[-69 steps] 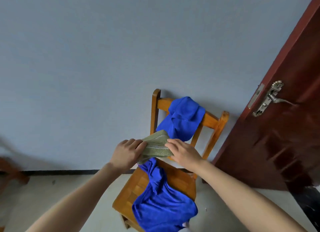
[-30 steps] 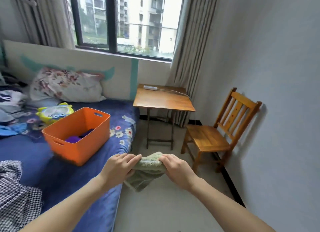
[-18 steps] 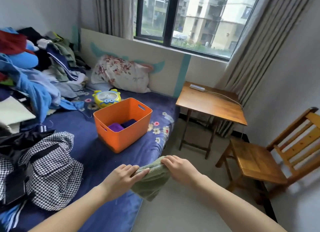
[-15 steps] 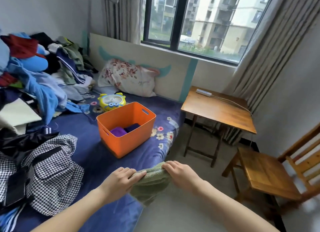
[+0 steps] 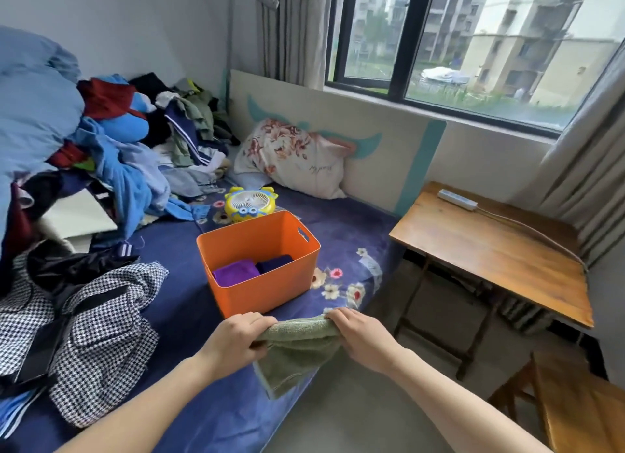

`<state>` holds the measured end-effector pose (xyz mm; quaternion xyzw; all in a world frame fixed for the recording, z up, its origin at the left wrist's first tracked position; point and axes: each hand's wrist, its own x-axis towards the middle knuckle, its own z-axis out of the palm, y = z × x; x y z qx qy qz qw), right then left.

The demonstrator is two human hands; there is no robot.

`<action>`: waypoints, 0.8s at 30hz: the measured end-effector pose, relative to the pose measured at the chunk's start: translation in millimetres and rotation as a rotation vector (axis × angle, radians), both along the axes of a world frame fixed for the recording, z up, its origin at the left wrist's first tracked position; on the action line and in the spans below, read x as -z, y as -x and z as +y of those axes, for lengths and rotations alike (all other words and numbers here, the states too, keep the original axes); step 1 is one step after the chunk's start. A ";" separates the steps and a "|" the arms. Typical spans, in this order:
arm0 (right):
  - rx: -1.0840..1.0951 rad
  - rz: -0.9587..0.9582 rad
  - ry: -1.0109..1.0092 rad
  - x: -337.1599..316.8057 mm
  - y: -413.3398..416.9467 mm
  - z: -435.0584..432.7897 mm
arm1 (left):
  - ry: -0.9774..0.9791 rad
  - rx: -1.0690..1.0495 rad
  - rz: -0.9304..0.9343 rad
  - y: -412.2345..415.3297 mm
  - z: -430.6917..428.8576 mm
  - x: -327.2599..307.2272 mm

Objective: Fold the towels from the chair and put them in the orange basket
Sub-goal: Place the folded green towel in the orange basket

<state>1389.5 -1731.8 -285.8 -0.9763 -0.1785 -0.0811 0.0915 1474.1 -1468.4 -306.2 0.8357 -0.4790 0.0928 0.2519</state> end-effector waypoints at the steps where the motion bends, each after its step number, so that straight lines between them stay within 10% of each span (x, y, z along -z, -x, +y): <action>1: -0.005 0.055 -0.007 1.6 -8.1 -3.4 | 0.002 -0.027 0.036 -4.1 -3.7 2.1; 24: -0.011 0.206 -0.022 -12.8 -384.3 -62.8 | 0.277 -0.458 0.347 -321.7 -71.0 0.8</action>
